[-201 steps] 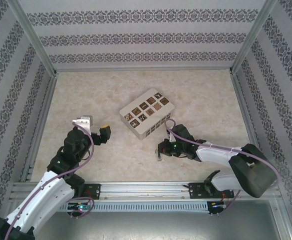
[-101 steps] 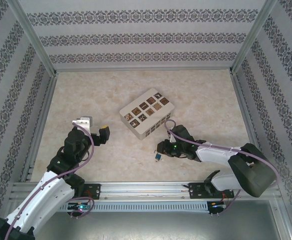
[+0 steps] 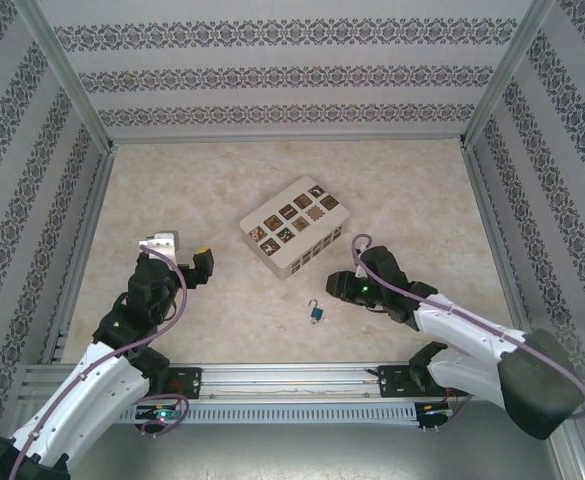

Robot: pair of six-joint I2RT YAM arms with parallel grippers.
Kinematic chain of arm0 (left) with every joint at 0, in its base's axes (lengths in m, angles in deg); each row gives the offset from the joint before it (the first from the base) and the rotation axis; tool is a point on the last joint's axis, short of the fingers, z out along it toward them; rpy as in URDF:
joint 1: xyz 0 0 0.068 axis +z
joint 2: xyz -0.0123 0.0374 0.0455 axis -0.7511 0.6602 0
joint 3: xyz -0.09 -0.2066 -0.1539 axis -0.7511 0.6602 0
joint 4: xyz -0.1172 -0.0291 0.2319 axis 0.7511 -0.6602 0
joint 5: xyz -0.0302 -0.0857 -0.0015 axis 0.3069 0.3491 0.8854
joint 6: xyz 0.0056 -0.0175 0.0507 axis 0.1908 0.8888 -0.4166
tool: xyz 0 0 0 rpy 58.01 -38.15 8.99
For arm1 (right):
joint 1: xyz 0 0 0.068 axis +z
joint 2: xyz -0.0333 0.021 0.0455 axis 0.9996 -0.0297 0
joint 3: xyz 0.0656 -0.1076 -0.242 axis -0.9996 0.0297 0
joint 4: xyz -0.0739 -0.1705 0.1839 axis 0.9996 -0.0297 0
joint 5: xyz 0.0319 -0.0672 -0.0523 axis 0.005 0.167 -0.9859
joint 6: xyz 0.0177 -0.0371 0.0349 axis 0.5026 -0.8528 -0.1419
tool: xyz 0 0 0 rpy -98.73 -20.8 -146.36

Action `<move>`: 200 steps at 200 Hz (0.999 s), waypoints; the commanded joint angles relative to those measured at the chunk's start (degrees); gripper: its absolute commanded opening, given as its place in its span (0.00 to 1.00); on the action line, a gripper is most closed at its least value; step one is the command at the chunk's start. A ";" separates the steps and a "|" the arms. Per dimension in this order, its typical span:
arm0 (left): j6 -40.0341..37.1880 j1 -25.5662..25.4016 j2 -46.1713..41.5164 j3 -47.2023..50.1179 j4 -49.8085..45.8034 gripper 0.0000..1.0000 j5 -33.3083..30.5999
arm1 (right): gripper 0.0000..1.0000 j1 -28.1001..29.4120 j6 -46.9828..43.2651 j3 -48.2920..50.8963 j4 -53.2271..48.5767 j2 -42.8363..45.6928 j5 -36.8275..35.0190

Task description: Unlock a padlock with a key

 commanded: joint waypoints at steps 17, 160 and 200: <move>-2.22 0.63 -0.44 -2.53 2.16 0.99 -6.92 | 0.41 -5.31 -6.44 -3.66 -6.96 7.33 -4.98; -5.92 2.28 1.68 -1.43 7.57 0.99 -9.36 | 0.61 -18.85 -25.94 -5.99 -6.53 15.01 -12.92; -3.47 3.82 2.26 1.08 8.38 0.99 -8.27 | 0.67 -20.41 -30.37 -2.75 -0.86 12.74 -15.88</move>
